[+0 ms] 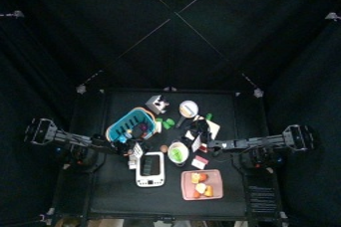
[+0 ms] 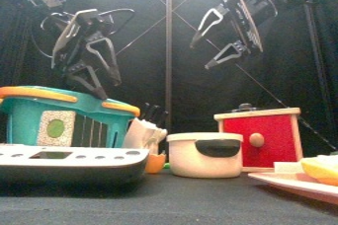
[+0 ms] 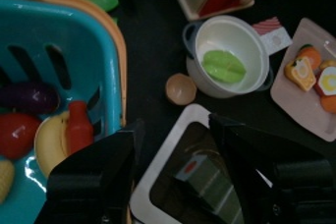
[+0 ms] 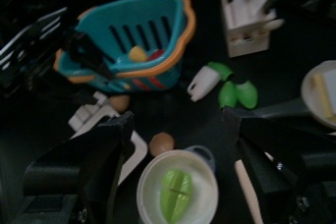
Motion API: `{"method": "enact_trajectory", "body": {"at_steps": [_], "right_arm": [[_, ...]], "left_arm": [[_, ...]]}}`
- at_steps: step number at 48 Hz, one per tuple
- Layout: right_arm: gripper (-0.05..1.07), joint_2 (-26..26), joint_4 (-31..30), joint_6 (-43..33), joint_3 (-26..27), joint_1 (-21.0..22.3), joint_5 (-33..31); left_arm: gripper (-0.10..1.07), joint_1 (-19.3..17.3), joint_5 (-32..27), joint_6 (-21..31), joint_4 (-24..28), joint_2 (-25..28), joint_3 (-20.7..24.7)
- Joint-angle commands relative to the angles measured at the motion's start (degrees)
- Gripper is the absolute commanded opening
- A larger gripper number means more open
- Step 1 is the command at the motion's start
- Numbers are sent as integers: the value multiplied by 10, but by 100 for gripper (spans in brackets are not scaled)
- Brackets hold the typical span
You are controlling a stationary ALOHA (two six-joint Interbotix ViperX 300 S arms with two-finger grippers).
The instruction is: Grab pot lid
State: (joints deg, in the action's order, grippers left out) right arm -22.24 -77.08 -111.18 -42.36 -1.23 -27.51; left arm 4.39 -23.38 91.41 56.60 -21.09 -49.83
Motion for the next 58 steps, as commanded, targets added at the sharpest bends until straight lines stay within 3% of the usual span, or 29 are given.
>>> {"method": "enact_trajectory", "body": {"at_steps": [1,6,10,19,23,27,36,41,50,58], "right_arm": [[101,-24,16,1,4,27,-3],[101,-24,47,2,7,60,-2],[101,-23,78,2,11,69,-4],[101,-7,117,11,26,71,-28],[101,-7,156,46,39,70,-38],[101,-10,246,113,62,70,-64],[101,-17,431,329,119,86,-209],[101,-22,504,396,127,98,-236],[101,-33,536,407,107,98,-229],[101,-38,541,405,86,101,-236]], "left_arm": [[90,-39,47,-4,63,-23,1],[90,-91,100,-5,120,-42,-4],[90,-127,135,-6,136,-51,-7],[90,-171,207,-24,186,-52,-13],[90,-178,210,-39,213,-53,-13],[91,-187,211,-47,233,-62,-16],[91,-202,225,-50,236,-88,-31],[91,-202,233,-50,236,-110,-48],[91,-204,233,-49,233,-166,-76],[91,-202,235,-48,227,-174,-91]]}}
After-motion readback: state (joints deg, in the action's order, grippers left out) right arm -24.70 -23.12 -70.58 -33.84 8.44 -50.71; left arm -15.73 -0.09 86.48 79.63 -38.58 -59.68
